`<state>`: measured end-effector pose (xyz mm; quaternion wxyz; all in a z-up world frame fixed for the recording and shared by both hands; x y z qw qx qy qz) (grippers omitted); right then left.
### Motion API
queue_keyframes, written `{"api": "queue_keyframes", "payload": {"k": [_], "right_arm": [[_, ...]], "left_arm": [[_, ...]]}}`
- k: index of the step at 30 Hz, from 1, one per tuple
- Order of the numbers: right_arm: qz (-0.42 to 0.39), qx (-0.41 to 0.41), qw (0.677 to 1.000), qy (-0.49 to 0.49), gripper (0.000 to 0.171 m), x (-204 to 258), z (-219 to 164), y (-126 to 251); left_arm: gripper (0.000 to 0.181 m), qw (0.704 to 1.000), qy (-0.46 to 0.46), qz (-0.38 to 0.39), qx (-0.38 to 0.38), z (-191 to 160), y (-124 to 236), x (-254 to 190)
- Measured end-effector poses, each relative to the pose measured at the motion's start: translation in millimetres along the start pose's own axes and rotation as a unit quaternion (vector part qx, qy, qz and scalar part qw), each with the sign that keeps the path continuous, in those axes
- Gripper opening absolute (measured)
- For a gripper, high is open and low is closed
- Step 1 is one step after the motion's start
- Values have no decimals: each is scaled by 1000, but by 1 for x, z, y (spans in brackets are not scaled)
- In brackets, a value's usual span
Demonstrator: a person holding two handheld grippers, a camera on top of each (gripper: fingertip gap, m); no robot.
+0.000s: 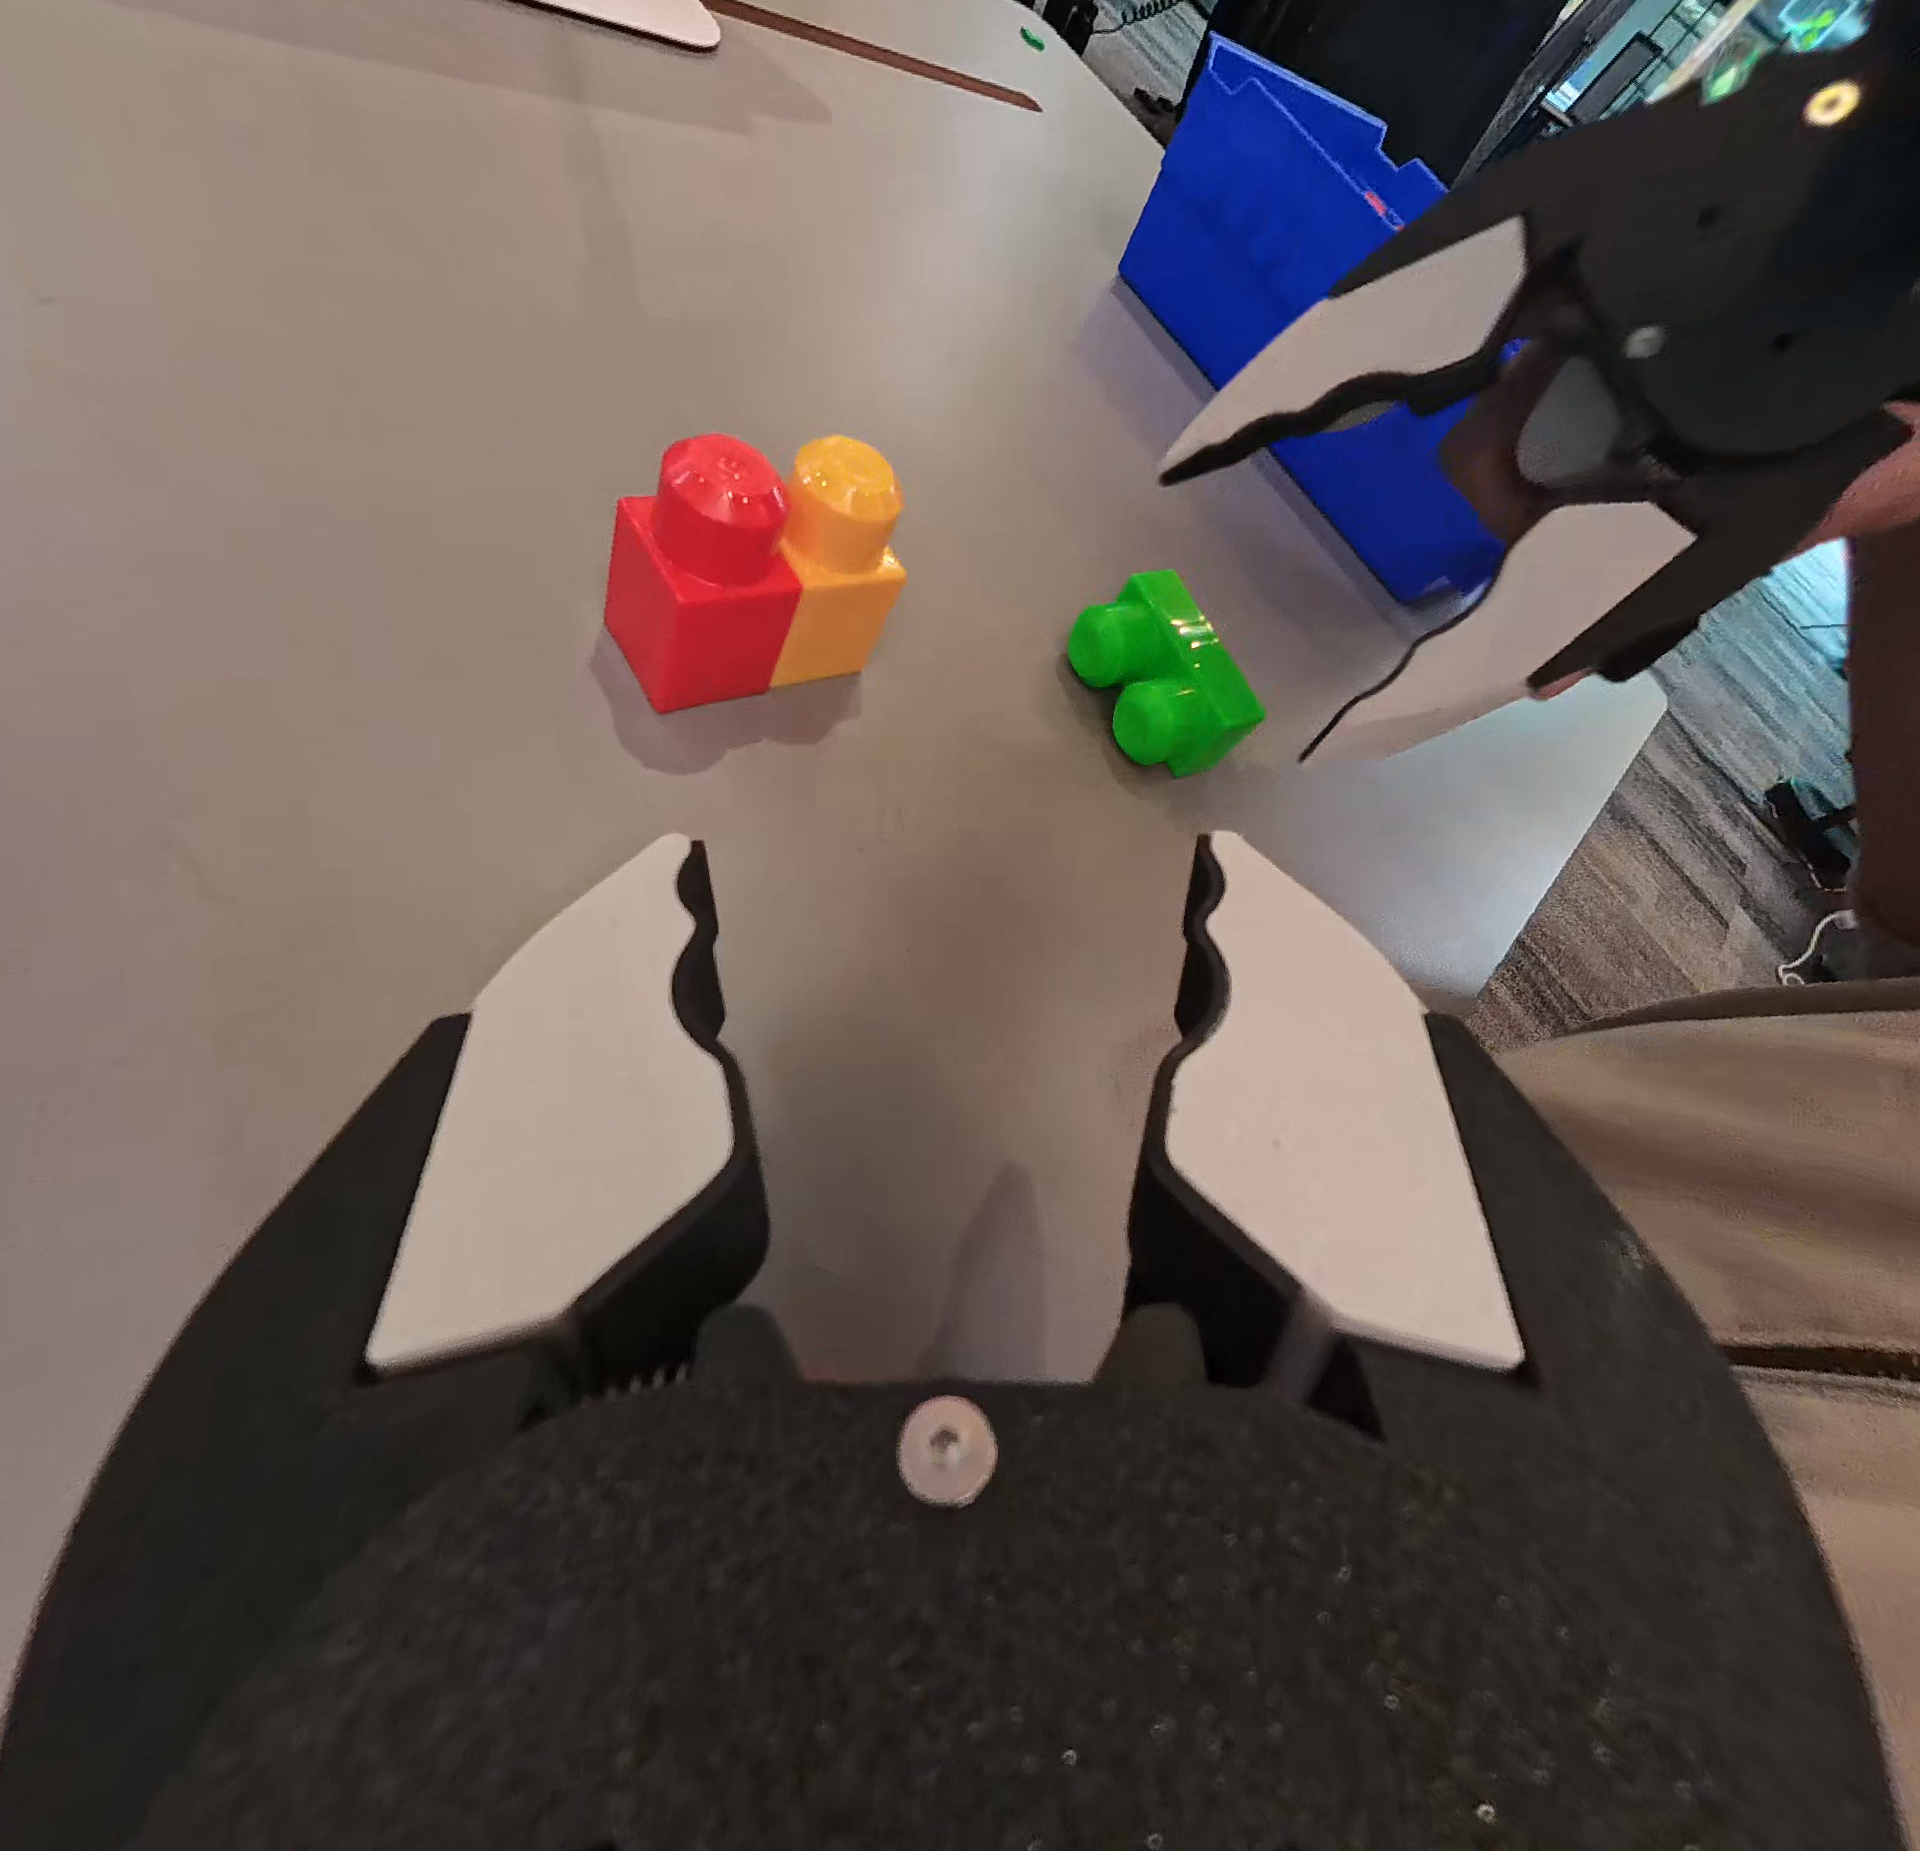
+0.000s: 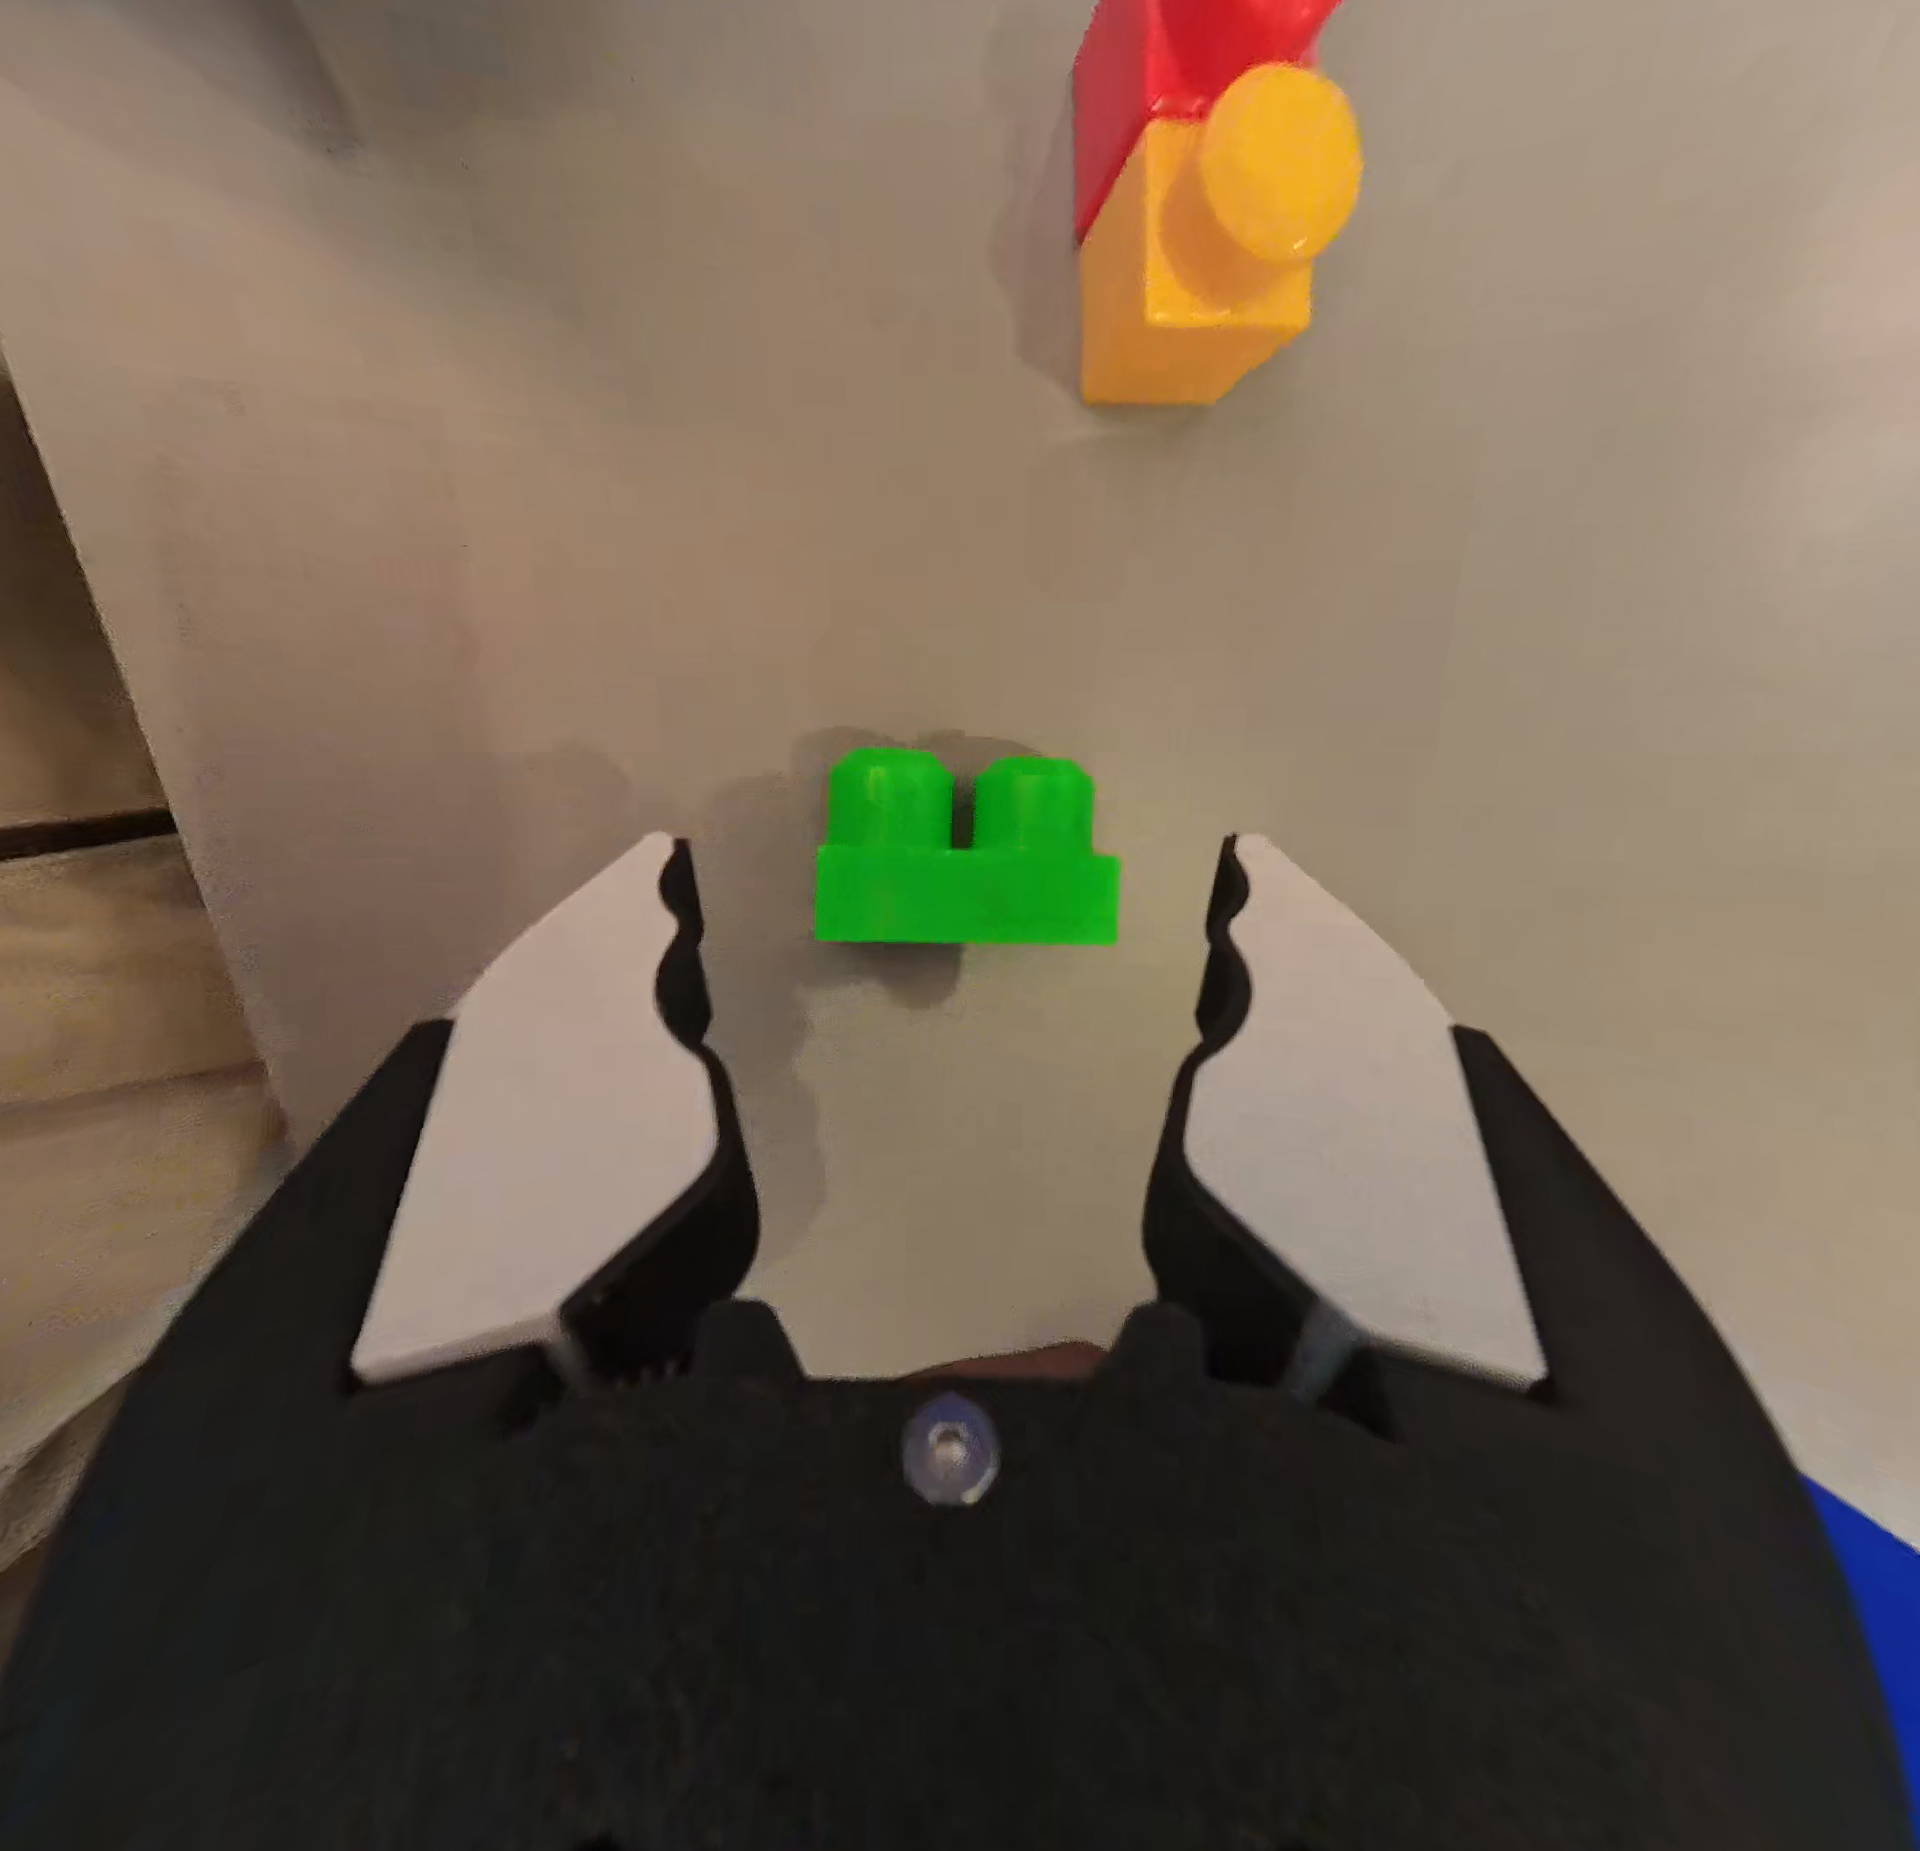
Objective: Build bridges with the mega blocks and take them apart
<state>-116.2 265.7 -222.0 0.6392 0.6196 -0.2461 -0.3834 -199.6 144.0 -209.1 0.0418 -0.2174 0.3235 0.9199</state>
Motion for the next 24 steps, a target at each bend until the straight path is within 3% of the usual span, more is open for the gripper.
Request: {"api": "queue_keyframes", "payload": {"k": [7,15,20,24], "right_arm": [[32,154,988,10,87,3,-5,-37],[50,180,982,-10,84,4,-6,-45],[85,182,979,-15,67,5,-7,-46],[90,185,979,-1,67,4,-8,-45]], "left_arm": [[86,1000,-5,-5,-6,1,5,-6],[86,1000,13,-18,-21,2,14,-1],[86,1000,14,-21,-17,0,13,-2],[86,1000,9,-22,-16,0,12,-5]]}}
Point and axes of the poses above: each gripper's, where its closed fingertips meet, y back along the fingers, z out of its top, x = y × z across the jaws, the point moved 1 cm from there along y, back along the fingers, and after that the axes turned 13 degrees about x, right-handed, at the moved point
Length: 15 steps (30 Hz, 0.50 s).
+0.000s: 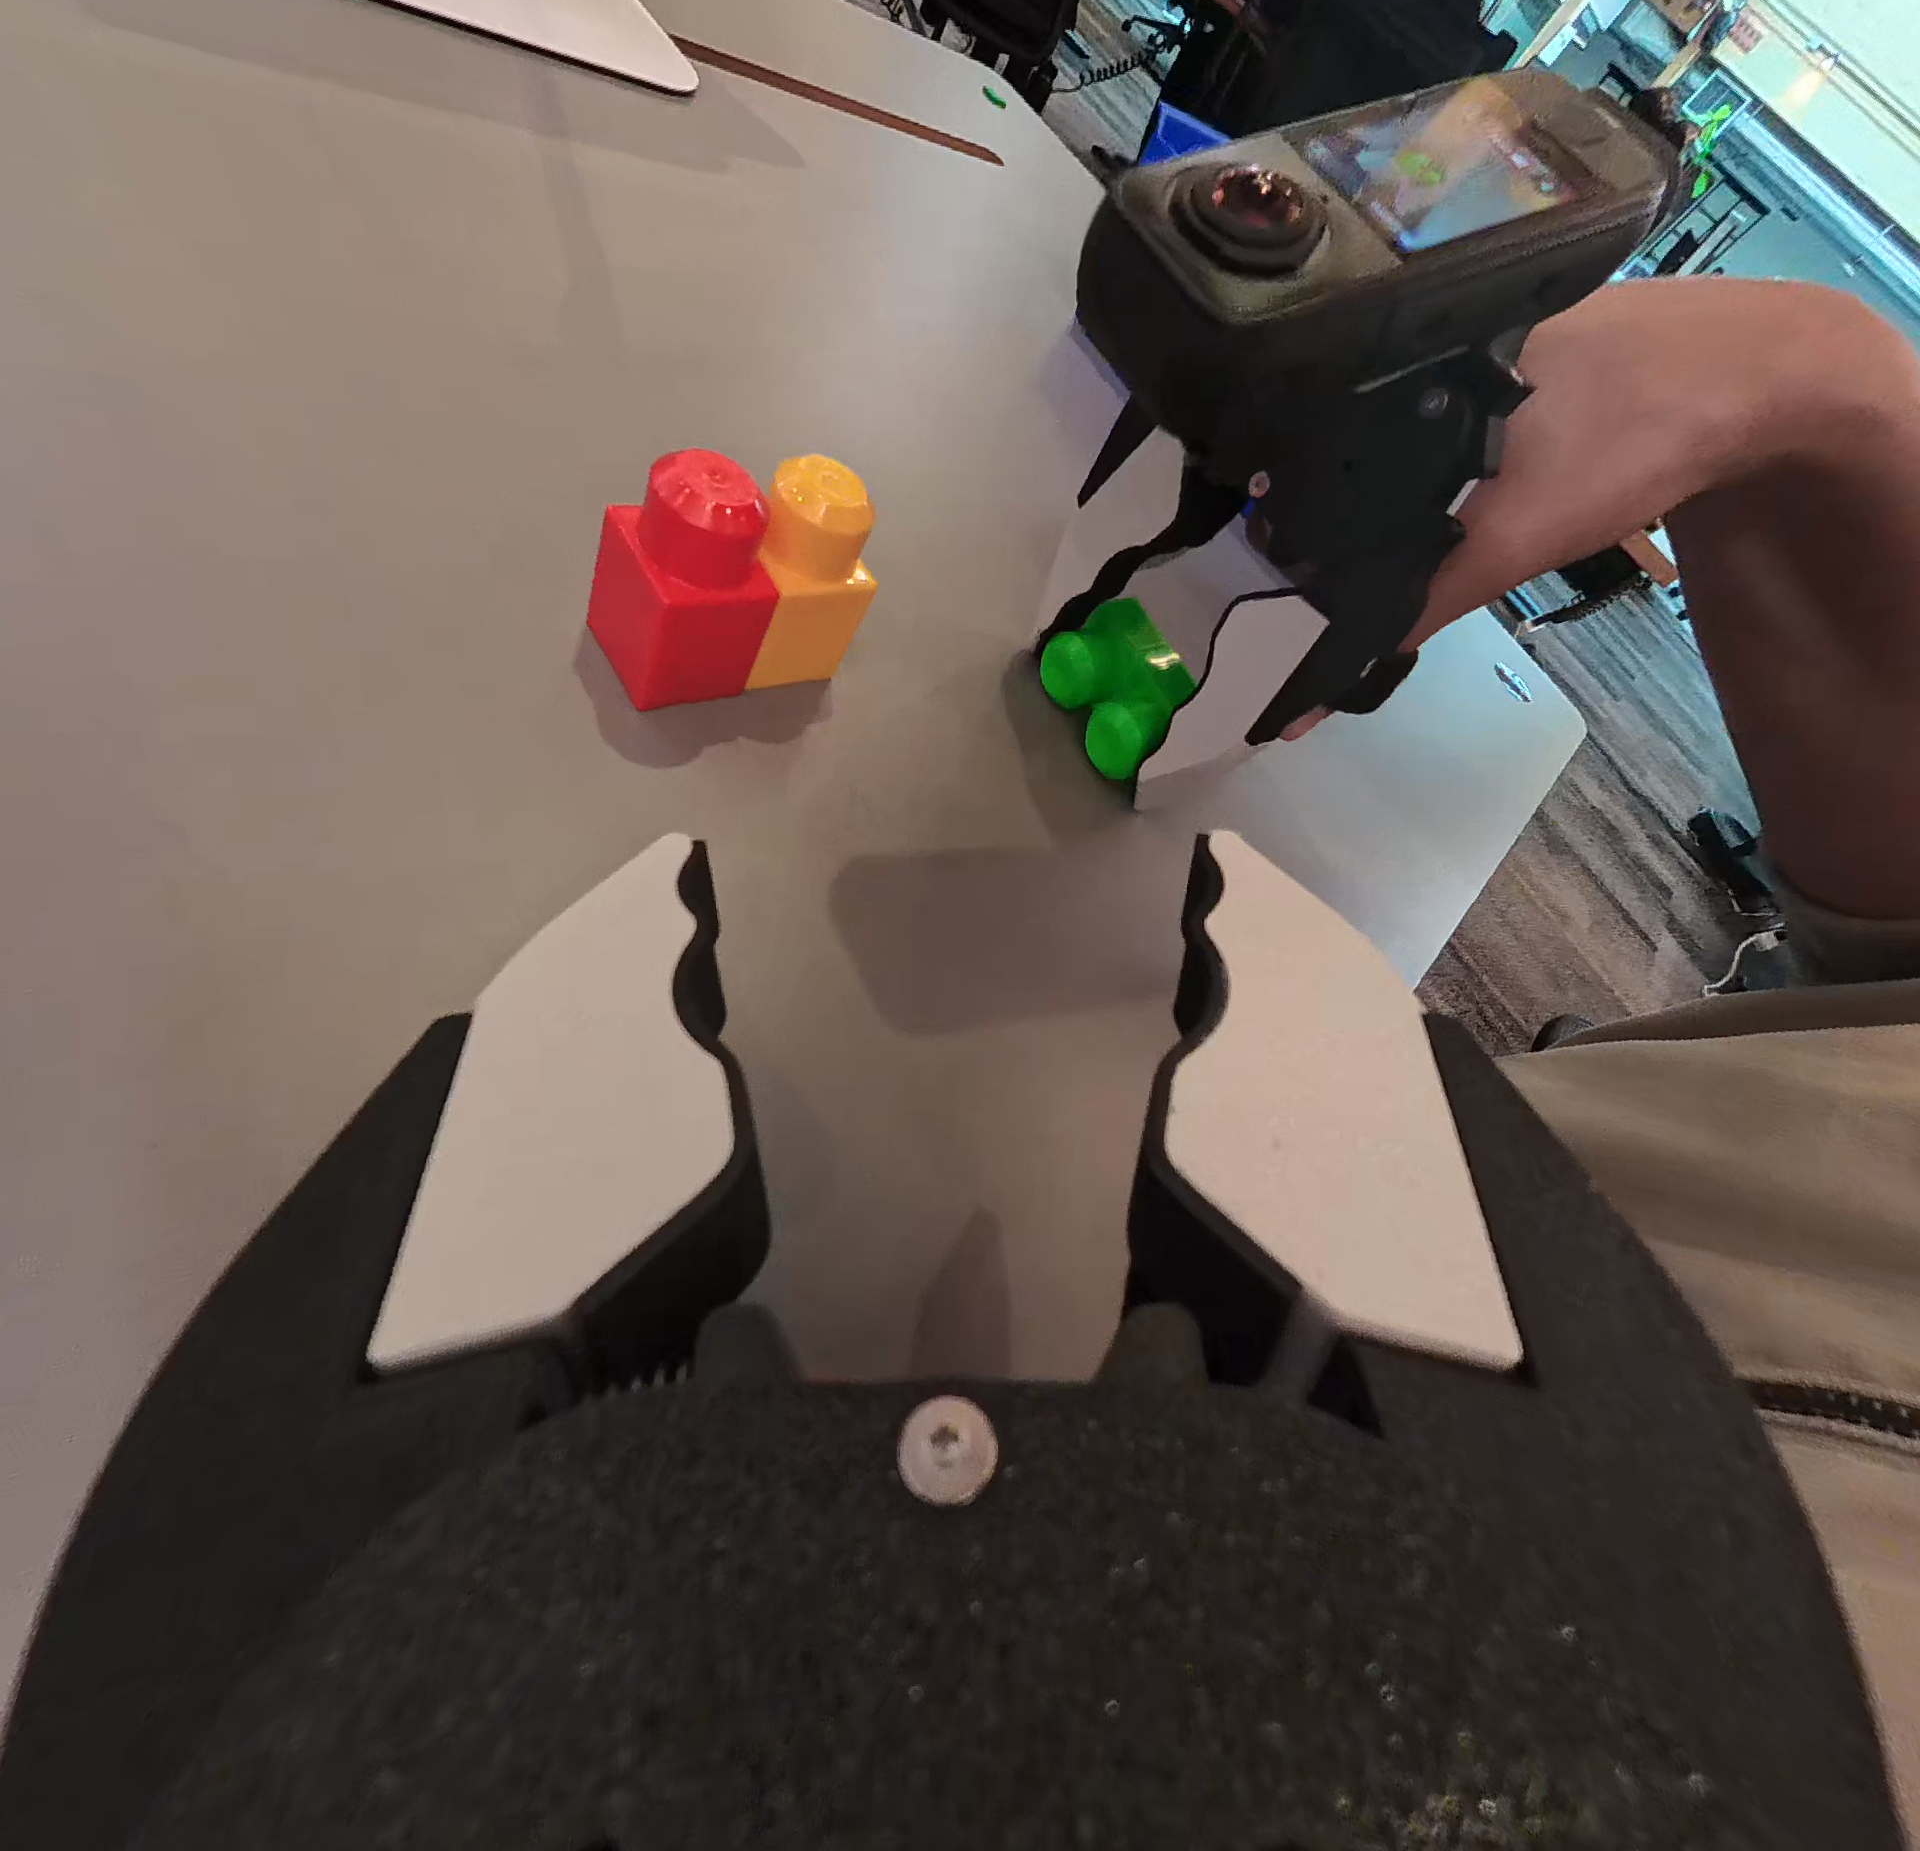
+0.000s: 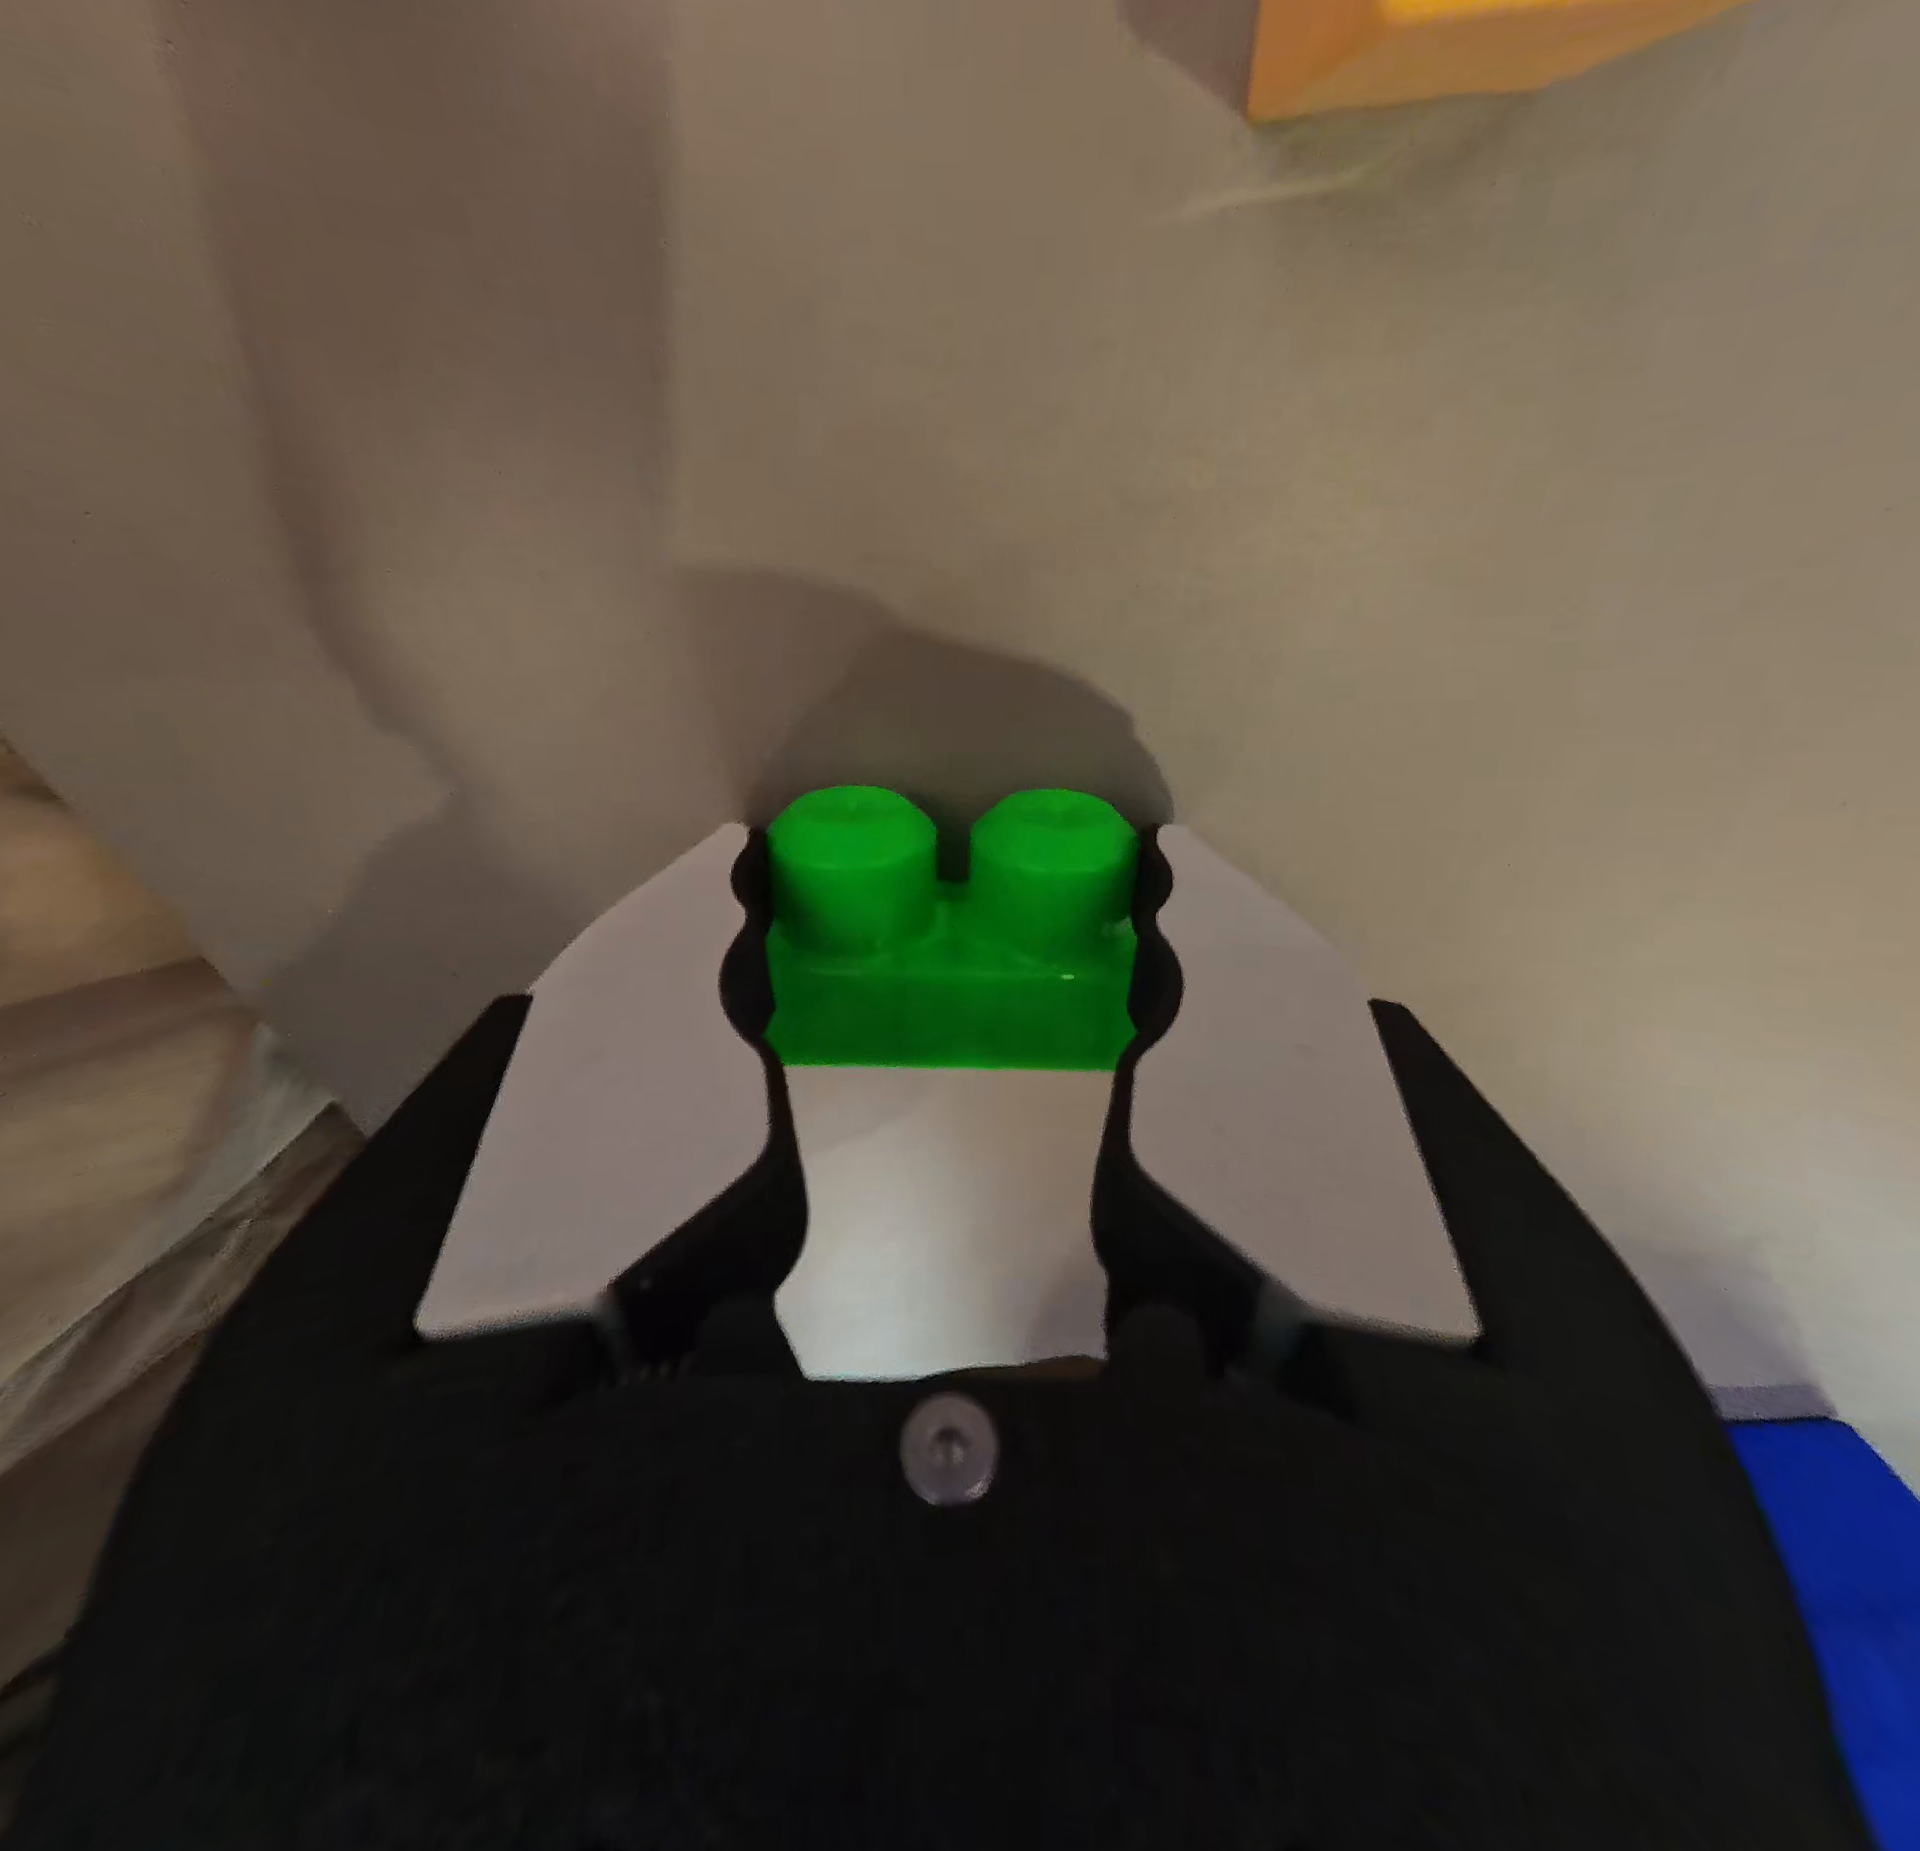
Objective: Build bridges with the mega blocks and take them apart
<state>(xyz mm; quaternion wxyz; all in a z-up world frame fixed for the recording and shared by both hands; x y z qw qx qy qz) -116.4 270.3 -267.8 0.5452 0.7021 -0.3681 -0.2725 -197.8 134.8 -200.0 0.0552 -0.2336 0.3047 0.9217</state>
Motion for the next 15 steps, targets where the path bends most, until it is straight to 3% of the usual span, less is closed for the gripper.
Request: {"api": "queue_keyframes", "payload": {"k": [6,9,12,15], "right_arm": [[-33,-27,999,9,67,-7,-4,2],[-80,-117,990,-11,67,-21,-3,26],[-150,-265,951,-59,67,-36,-3,70],[-227,-416,869,-145,67,-42,-14,113]], "left_arm": [[85,1000,-11,9,3,0,0,-1],[85,1000,-13,11,3,1,-1,0],[84,1000,-17,19,3,0,-1,2],[84,999,-24,38,-10,4,3,8]]}}
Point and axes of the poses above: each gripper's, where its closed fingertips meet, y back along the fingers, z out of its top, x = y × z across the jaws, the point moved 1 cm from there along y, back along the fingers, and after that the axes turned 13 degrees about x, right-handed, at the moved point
